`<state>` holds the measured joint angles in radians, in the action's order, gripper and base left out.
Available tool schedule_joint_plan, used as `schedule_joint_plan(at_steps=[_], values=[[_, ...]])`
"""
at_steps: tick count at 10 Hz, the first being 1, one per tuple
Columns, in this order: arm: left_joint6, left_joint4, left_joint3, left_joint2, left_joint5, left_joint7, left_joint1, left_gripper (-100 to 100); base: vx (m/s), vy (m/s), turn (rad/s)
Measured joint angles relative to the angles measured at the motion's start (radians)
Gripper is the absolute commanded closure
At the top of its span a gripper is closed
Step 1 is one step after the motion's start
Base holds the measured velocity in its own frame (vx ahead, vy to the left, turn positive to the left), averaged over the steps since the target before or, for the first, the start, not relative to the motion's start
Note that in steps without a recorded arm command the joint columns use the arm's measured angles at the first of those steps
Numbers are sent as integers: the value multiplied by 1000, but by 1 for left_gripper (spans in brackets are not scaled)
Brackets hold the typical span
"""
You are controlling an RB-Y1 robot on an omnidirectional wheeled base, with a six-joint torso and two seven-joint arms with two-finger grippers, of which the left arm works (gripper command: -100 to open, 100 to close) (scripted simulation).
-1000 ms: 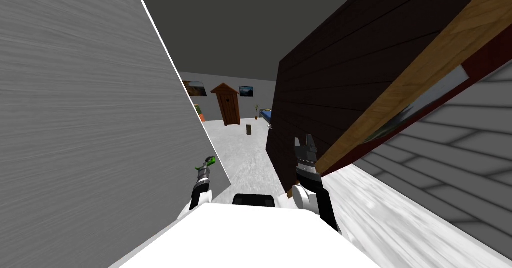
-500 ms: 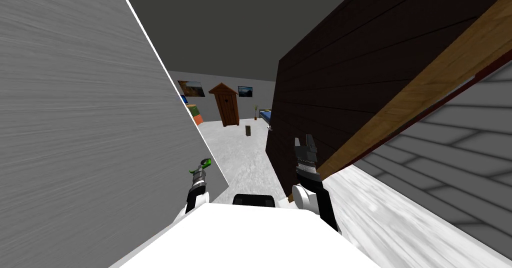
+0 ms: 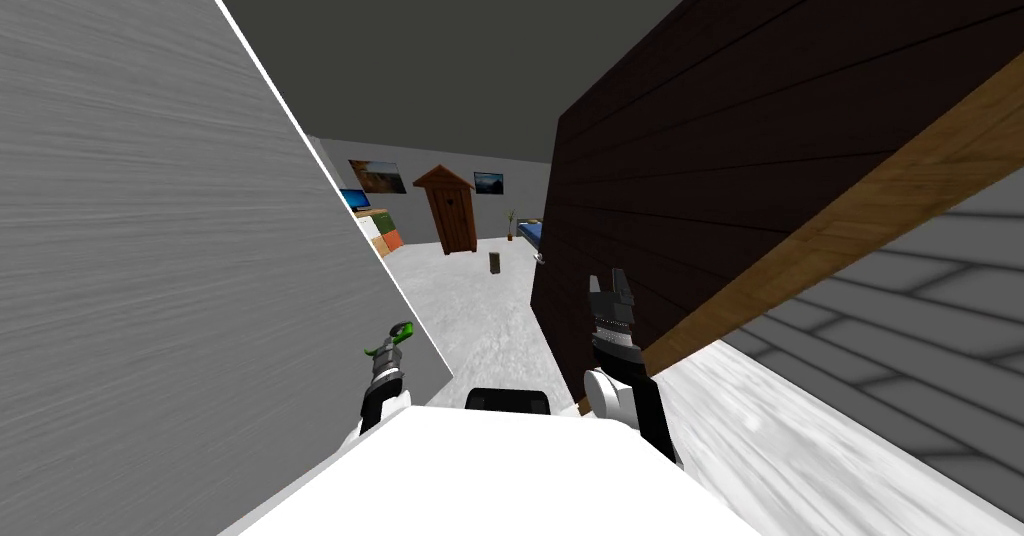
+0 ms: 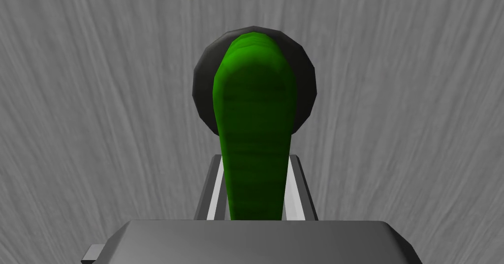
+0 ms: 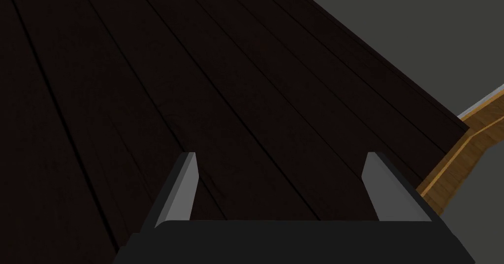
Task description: Push the door open
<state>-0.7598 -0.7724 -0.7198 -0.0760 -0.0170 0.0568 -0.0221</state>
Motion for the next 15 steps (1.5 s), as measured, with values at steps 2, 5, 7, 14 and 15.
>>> schedule_joint_plan(at_steps=[2,5,7,14,15], values=[[5,-23,-33,10,1,4,-19,100,131,3,-32],[7,-19,-80,6,-1,8,-23,100,119,13,-24],[19,-49,-116,25,-1,6,-41,100,134,3,4],[11,-33,-194,14,-27,-8,-47,100,188,84,39],[17,-43,-209,20,-32,-13,-48,100,192,108,43]])
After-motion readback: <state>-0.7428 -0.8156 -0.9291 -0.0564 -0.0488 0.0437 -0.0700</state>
